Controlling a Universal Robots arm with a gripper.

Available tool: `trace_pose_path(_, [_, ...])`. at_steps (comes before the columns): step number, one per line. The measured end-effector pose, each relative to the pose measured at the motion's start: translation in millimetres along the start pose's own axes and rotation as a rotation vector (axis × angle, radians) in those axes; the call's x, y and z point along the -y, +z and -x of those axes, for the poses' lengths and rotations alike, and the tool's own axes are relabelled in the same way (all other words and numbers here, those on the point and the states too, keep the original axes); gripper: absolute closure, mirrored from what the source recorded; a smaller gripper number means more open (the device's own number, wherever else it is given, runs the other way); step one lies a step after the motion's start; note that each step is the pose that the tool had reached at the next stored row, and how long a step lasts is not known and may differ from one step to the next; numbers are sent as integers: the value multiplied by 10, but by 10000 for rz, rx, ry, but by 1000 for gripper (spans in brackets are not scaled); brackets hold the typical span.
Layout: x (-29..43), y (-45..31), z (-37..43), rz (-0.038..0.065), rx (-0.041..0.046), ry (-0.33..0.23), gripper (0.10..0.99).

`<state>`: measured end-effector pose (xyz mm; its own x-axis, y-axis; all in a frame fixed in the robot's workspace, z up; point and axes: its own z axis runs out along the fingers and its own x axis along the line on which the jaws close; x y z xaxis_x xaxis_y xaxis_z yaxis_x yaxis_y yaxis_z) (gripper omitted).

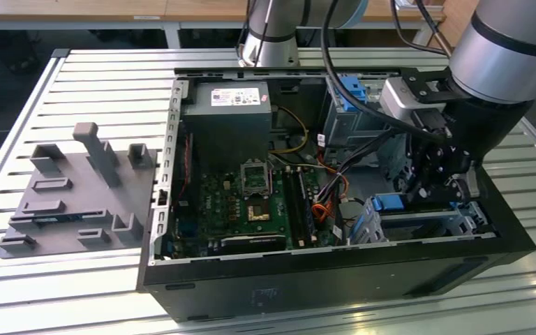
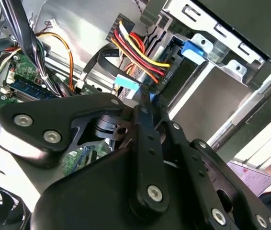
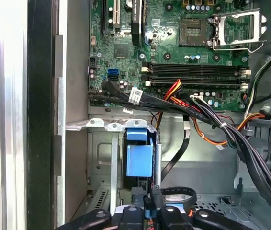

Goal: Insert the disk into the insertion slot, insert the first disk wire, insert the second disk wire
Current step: 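Insert the second disk wire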

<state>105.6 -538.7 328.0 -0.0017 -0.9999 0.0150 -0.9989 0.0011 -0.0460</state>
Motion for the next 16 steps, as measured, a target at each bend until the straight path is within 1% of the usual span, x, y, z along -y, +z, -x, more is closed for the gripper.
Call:
trace_pose_path(10, [8, -159, -3, 48, -3, -1, 871])
trace_pose_path(11, [8, -168, -3, 52, -3, -1, 882])
trace_pose_path(12, [8, -175, -3, 57, -2, -1, 949])
trace_pose_path(13, [8, -182, -3, 62, -1, -1, 949])
trace_pose_path(14, [9, -190, -3, 66, -3, -1, 980])
trace_pose_path(16, [10, -204, -3, 70, -3, -2, 980])
